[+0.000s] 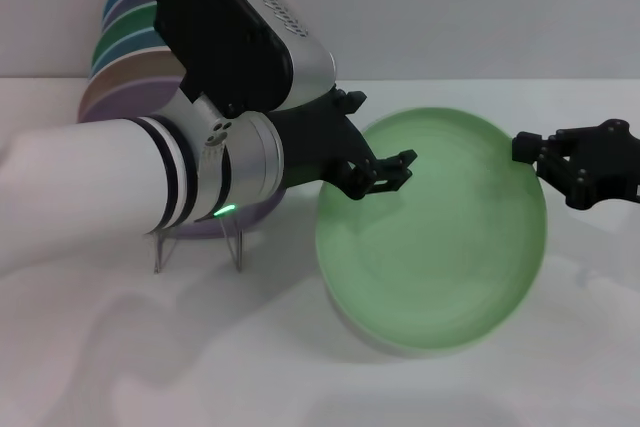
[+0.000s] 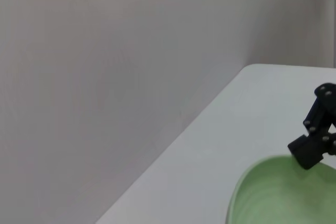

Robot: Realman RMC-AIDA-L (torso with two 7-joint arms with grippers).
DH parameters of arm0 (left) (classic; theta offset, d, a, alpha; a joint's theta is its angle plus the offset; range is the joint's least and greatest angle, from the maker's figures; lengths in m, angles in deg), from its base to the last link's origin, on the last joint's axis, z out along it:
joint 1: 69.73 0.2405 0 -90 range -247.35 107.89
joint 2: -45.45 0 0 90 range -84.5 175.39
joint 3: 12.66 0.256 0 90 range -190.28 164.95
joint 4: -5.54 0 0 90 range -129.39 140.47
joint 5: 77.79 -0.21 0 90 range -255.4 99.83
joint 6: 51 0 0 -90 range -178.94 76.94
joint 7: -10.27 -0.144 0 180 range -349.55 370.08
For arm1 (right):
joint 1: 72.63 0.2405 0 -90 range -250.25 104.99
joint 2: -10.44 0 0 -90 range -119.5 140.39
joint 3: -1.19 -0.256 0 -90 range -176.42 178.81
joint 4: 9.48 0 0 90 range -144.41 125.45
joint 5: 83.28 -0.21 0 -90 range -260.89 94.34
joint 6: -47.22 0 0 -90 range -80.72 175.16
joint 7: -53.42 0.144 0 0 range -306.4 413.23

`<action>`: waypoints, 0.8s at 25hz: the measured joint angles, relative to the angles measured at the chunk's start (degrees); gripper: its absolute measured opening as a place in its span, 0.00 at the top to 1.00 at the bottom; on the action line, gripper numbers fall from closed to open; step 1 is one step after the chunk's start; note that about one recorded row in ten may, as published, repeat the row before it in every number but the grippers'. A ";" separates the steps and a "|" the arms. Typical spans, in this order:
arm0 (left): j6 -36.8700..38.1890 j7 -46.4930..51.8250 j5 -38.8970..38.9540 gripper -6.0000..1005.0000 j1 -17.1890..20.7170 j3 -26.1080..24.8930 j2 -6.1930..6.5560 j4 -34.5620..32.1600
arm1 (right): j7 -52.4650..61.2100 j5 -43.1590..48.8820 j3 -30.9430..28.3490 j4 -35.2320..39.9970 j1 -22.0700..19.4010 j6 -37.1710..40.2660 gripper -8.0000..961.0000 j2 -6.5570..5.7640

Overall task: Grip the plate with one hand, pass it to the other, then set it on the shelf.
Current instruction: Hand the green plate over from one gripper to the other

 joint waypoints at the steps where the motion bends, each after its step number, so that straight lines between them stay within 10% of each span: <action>1: 0.00 0.00 0.00 0.27 0.00 0.00 0.00 0.00 | -0.37 -0.41 -0.03 0.02 -0.01 -0.29 0.88 0.00; 13: 1.40 -2.66 -1.06 0.27 0.17 -0.18 -0.10 -0.96 | -0.91 -1.38 -0.03 -0.04 0.28 -1.58 0.86 -0.03; 20: 1.53 -2.61 -1.32 0.64 -0.31 -0.13 -0.18 -2.47 | -0.94 -1.93 -0.47 0.89 0.29 -1.65 0.85 -0.06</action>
